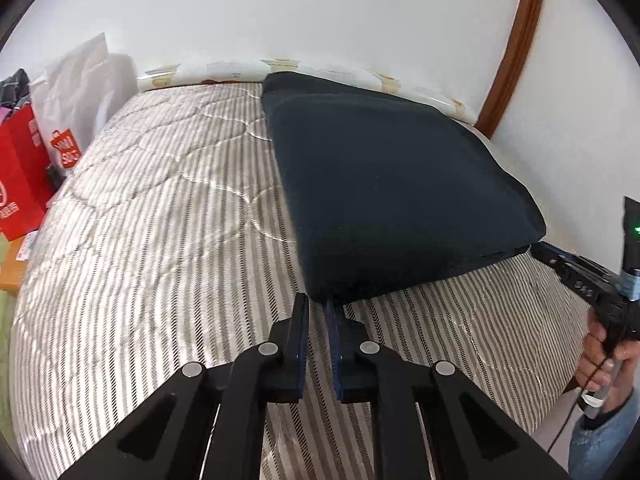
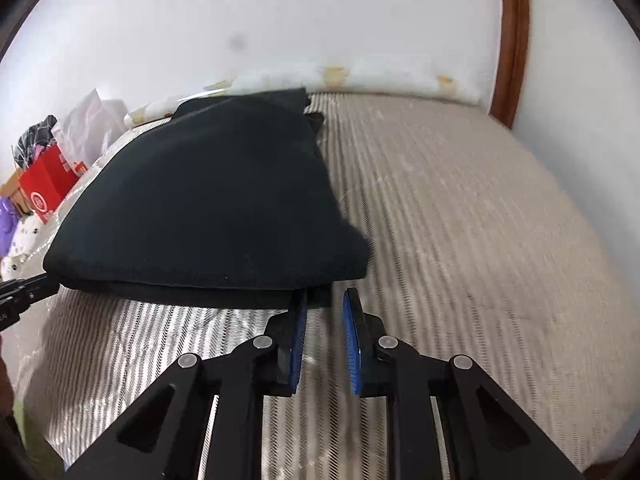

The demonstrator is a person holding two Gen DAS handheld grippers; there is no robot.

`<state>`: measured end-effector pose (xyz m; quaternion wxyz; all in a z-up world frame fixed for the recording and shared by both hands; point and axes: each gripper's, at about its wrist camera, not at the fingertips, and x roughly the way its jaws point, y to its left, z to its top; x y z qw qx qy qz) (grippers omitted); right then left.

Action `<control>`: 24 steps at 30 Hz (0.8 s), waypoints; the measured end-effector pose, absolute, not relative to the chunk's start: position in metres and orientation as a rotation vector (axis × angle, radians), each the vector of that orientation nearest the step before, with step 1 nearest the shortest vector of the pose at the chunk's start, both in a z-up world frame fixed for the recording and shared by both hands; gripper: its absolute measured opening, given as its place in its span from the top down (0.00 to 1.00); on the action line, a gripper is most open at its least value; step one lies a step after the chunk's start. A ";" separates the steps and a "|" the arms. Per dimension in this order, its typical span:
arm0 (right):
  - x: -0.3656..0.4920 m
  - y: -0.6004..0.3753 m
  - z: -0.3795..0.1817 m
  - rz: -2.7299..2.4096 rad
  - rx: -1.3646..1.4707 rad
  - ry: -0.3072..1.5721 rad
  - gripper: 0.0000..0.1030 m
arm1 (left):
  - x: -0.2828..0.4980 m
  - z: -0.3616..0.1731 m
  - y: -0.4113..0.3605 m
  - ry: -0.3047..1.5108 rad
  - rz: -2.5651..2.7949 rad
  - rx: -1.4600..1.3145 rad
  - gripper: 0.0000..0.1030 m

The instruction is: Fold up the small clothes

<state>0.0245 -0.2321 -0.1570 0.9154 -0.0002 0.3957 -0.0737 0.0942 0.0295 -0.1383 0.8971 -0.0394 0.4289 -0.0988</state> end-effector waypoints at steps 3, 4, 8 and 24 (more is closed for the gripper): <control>0.016 -0.234 -0.145 -0.162 0.011 0.816 0.83 | 0.090 -0.130 0.028 0.878 -0.187 -0.083 0.91; 0.014 -0.234 -0.141 -0.161 0.011 0.810 0.83 | 0.088 -0.126 0.028 0.873 -0.187 -0.088 0.91; 0.002 -0.231 -0.120 -0.176 0.013 0.750 0.82 | 0.084 -0.115 0.026 0.859 -0.192 -0.093 0.91; 0.014 -0.215 -0.122 -0.225 0.017 0.814 0.76 | 0.074 -0.071 0.007 0.788 -0.198 -0.109 0.62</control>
